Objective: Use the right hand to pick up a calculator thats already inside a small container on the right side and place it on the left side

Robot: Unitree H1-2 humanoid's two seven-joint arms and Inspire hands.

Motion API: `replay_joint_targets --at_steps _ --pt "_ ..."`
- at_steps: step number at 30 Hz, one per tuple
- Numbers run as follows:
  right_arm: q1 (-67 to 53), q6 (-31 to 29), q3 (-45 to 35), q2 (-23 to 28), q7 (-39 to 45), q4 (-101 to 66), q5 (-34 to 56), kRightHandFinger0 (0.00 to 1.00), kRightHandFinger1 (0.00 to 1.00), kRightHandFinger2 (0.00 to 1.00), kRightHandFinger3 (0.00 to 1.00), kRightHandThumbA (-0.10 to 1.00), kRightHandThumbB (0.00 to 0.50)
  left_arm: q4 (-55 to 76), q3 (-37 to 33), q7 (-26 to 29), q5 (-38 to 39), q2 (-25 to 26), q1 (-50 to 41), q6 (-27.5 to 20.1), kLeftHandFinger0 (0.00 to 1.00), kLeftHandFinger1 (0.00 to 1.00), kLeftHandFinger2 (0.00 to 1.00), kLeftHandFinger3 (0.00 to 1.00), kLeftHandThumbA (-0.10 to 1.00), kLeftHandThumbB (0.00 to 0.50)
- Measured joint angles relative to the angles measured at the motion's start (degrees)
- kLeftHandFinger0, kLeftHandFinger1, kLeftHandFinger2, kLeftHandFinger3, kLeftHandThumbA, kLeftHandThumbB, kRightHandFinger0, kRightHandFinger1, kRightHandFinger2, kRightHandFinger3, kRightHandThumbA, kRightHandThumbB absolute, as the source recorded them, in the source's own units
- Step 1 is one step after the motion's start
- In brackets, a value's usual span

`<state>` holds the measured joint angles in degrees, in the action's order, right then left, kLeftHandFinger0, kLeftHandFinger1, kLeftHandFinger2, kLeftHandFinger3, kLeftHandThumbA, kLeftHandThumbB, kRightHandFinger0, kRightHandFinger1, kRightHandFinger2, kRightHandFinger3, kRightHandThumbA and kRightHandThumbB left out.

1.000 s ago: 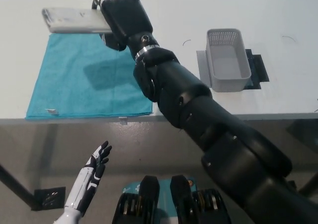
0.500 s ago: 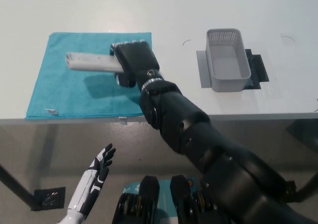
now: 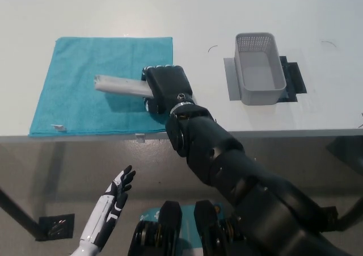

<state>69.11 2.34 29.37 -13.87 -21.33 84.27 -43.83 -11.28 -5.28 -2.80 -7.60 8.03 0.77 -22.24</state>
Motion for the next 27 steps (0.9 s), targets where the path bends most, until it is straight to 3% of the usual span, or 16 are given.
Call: replay_joint_targets --at_steps 1,2,4,9,20,27 --pt "0.0 0.4 -0.2 0.0 0.3 0.0 0.3 1.0 1.0 1.0 1.0 0.63 0.384 0.0 -0.1 0.0 0.0 0.0 0.0 0.0 1.0 1.0 1.0 1.0 1.0 0.049" --pt "0.1 0.9 -1.0 0.0 1.0 0.0 1.0 1.0 1.0 1.0 1.0 0.72 0.45 0.0 -0.1 0.0 0.0 0.0 0.0 0.0 1.0 1.0 1.0 1.0 1.0 0.049" --pt "0.4 1.5 -2.2 0.0 1.8 0.0 2.2 1.0 1.0 1.0 1.0 0.79 0.497 0.0 -0.3 0.0 0.0 0.0 0.0 0.0 1.0 1.0 1.0 1.0 1.0 0.05" --pt "1.8 1.9 -4.6 0.0 4.3 -0.1 4.8 1.0 1.0 1.0 1.0 0.86 0.5 0.0 -0.5 0.0 0.0 0.0 0.0 0.0 1.0 1.0 1.0 1.0 1.0 0.056" --pt "4.3 1.9 -7.3 0.0 5.9 -0.2 8.9 1.0 1.0 1.0 1.0 0.86 0.5 0.0 -0.8 0.0 0.0 0.3 0.0 0.0 1.0 1.0 1.0 1.0 1.0 0.058" --pt "7.9 1.0 -11.4 0.8 11.3 -0.6 12.9 1.0 1.0 1.0 1.0 0.83 0.5 0.0 -0.8 -0.1 0.1 0.4 0.0 0.0 1.0 1.0 1.0 1.0 1.0 0.047"
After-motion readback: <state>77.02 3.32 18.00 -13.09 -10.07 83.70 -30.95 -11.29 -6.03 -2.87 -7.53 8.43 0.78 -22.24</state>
